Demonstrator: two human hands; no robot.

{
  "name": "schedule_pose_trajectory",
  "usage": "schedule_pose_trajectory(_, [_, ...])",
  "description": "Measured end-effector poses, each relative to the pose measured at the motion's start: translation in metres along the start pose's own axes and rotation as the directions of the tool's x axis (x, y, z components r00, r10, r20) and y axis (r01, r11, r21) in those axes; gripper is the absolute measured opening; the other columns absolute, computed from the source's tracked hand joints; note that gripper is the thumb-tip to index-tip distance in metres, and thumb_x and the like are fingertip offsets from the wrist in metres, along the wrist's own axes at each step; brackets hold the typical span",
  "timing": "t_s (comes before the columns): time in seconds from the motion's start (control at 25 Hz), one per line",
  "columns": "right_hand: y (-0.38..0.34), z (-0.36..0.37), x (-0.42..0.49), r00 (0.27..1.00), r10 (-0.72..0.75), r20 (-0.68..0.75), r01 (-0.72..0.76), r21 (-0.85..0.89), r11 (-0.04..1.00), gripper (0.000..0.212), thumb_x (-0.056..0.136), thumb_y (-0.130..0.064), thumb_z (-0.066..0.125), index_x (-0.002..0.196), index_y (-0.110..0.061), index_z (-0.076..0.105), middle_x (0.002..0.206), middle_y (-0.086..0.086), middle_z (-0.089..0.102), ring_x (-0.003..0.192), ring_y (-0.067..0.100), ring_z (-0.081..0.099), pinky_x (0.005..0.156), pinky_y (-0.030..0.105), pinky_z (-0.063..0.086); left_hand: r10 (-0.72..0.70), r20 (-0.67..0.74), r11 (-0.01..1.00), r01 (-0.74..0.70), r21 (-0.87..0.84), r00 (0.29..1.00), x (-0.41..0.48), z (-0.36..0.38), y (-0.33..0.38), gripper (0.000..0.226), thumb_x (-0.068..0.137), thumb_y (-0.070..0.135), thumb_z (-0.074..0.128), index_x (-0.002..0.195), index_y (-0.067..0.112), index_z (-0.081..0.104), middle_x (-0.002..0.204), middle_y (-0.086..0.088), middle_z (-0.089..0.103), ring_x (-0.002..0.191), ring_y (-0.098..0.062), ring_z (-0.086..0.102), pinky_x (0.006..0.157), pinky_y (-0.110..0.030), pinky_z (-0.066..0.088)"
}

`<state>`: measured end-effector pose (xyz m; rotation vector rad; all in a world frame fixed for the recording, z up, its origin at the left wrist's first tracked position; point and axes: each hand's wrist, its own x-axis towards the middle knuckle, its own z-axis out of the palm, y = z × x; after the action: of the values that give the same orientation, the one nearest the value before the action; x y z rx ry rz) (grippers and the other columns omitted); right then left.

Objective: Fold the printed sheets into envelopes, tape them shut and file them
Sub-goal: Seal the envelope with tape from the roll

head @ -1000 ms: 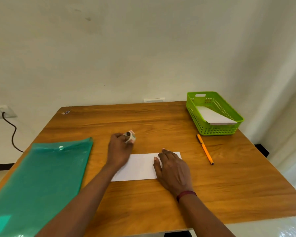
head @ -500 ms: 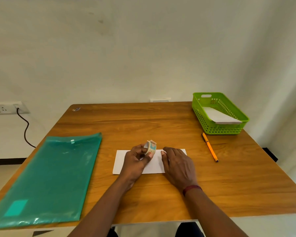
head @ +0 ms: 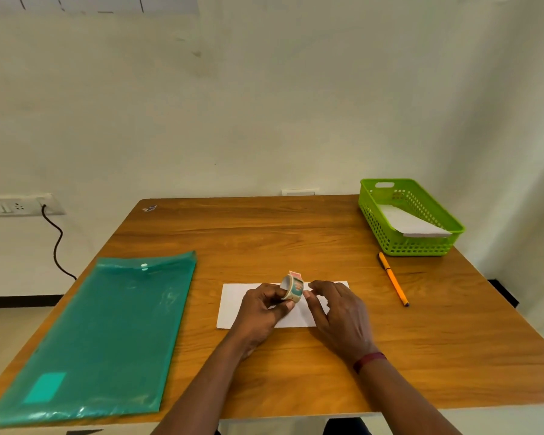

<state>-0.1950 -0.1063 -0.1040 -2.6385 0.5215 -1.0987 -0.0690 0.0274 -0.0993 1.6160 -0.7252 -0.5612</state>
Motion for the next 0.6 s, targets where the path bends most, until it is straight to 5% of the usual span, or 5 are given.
schedule_pose_trajectory(0.2, [0.0,-0.0012,-0.001,0.999,-0.006,0.047,0.004,0.04,0.999,0.031,0.091,-0.044,0.063,0.113,-0.022,0.063,0.095,-0.009,0.071,0.079,0.007,0.065,0.057,0.022,0.051,-0.016,0.048,1.0,0.018,-0.024,0.999,0.0006,0.0,-0.0023,0.015,0.084,0.01,0.072,0.098,0.014,0.074,0.105,0.001,0.071,0.1,-0.015,0.066,0.08,-0.023,0.055])
schedule_pose_trajectory(0.36, [0.0008,-0.0011,-0.0023,0.995,-0.07,0.068,0.065,0.078,0.995,0.036,0.085,-0.045,0.069,0.111,-0.021,0.064,0.095,-0.007,0.071,0.081,0.011,0.067,0.059,0.028,0.055,-0.094,0.076,0.967,0.11,-0.228,0.993,-0.0019,0.0019,0.0026,0.026,0.094,0.032,0.061,0.106,0.011,0.071,0.11,-0.01,0.069,0.105,-0.023,0.066,0.092,-0.036,0.056])
schedule_pose_trajectory(0.6, [0.0008,-0.0043,-0.0031,0.995,-0.054,0.09,0.04,0.143,0.989,0.041,0.088,-0.053,0.059,0.118,-0.024,0.059,0.1,-0.011,0.069,0.084,0.004,0.063,0.064,0.024,0.053,-0.06,0.04,0.998,0.06,0.012,0.997,-0.0011,0.006,0.0028,0.023,0.094,0.038,0.061,0.091,0.021,0.076,0.095,0.005,0.069,0.092,-0.014,0.065,0.08,-0.029,0.054])
